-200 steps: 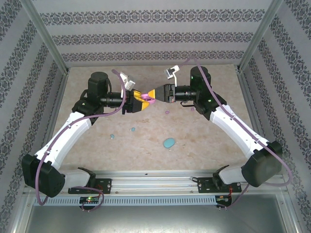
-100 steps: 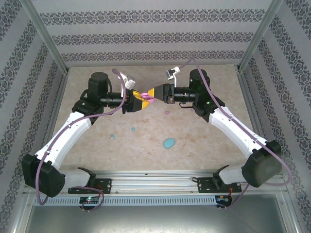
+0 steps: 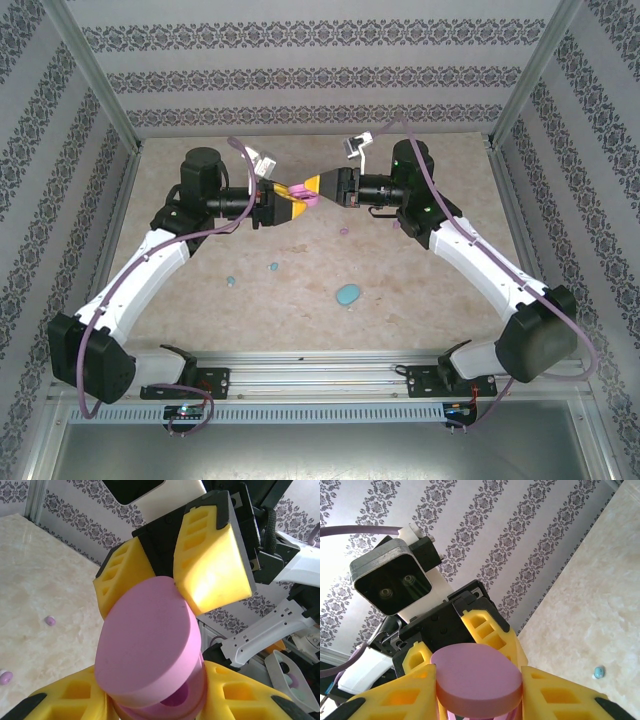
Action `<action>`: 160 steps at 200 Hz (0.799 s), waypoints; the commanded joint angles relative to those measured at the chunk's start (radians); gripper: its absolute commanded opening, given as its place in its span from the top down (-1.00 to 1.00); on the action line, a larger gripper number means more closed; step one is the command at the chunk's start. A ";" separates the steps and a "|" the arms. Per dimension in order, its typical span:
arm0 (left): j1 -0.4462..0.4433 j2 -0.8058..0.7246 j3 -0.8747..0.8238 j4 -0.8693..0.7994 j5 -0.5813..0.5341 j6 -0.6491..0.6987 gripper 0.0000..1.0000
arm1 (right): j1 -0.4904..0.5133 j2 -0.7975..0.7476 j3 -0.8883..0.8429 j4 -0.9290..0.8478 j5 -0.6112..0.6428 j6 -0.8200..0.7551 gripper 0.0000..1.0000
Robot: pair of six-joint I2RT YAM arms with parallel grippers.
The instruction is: Insert the wireless bluetooth earbuds into the charging case
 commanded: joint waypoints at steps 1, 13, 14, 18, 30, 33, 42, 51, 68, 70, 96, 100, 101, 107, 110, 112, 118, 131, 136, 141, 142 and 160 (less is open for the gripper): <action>-0.028 -0.010 0.009 0.267 0.193 -0.089 0.80 | -0.002 0.061 -0.014 -0.018 0.059 -0.008 0.36; -0.027 -0.007 0.009 0.299 0.197 -0.117 0.80 | -0.008 0.064 -0.014 -0.003 0.055 -0.008 0.24; -0.027 -0.007 0.010 0.300 0.198 -0.119 0.80 | -0.008 0.065 -0.013 -0.001 0.054 -0.009 0.22; -0.029 -0.005 0.011 0.300 0.198 -0.120 0.80 | -0.010 0.067 -0.014 0.004 0.053 -0.009 0.15; -0.028 -0.005 0.014 0.298 0.197 -0.121 0.80 | -0.015 0.069 -0.016 0.016 0.053 -0.013 0.00; -0.028 -0.006 0.014 0.297 0.199 -0.123 0.80 | -0.017 0.069 -0.016 0.018 0.053 -0.015 -0.01; -0.028 -0.004 0.017 0.299 0.201 -0.127 0.80 | -0.020 0.071 -0.015 0.023 0.054 -0.018 -0.02; -0.028 -0.001 0.017 0.308 0.205 -0.138 0.80 | -0.022 0.075 -0.012 0.030 0.048 -0.016 -0.02; -0.028 0.004 0.017 0.334 0.212 -0.163 0.80 | -0.022 0.088 -0.007 0.042 0.034 -0.014 0.05; -0.028 0.007 0.017 0.338 0.211 -0.167 0.80 | -0.022 0.089 -0.007 0.043 0.033 -0.013 0.07; -0.028 0.015 0.021 0.365 0.221 -0.190 0.80 | -0.022 0.105 -0.007 0.060 0.018 -0.001 0.31; -0.028 0.016 0.022 0.363 0.221 -0.191 0.80 | -0.023 0.107 -0.007 0.062 0.017 -0.001 0.34; -0.029 0.017 0.022 0.362 0.222 -0.191 0.80 | -0.022 0.106 -0.007 0.062 0.016 -0.001 0.34; -0.028 0.019 0.024 0.360 0.223 -0.190 0.80 | -0.022 0.107 -0.009 0.063 0.015 -0.001 0.39; -0.028 0.020 0.026 0.360 0.224 -0.190 0.80 | -0.022 0.107 -0.010 0.062 0.013 0.000 0.41; -0.027 0.021 0.026 0.360 0.225 -0.192 0.80 | -0.022 0.106 -0.010 0.063 0.011 -0.002 0.43; -0.028 0.023 0.027 0.360 0.226 -0.195 0.80 | -0.024 0.107 -0.010 0.062 0.007 -0.003 0.46; -0.027 0.027 0.033 0.361 0.232 -0.200 0.80 | -0.024 0.102 -0.013 0.056 0.006 -0.003 0.52; -0.028 0.027 0.035 0.360 0.236 -0.201 0.80 | -0.024 0.100 -0.016 0.057 0.005 -0.003 0.53; -0.028 0.029 0.036 0.360 0.237 -0.201 0.80 | -0.024 0.098 -0.018 0.054 0.007 -0.005 0.55; -0.028 0.029 0.036 0.360 0.237 -0.201 0.80 | -0.024 0.098 -0.018 0.052 0.007 -0.005 0.55; -0.027 0.031 0.041 0.360 0.240 -0.201 0.79 | -0.024 0.093 -0.018 0.028 0.015 -0.015 0.62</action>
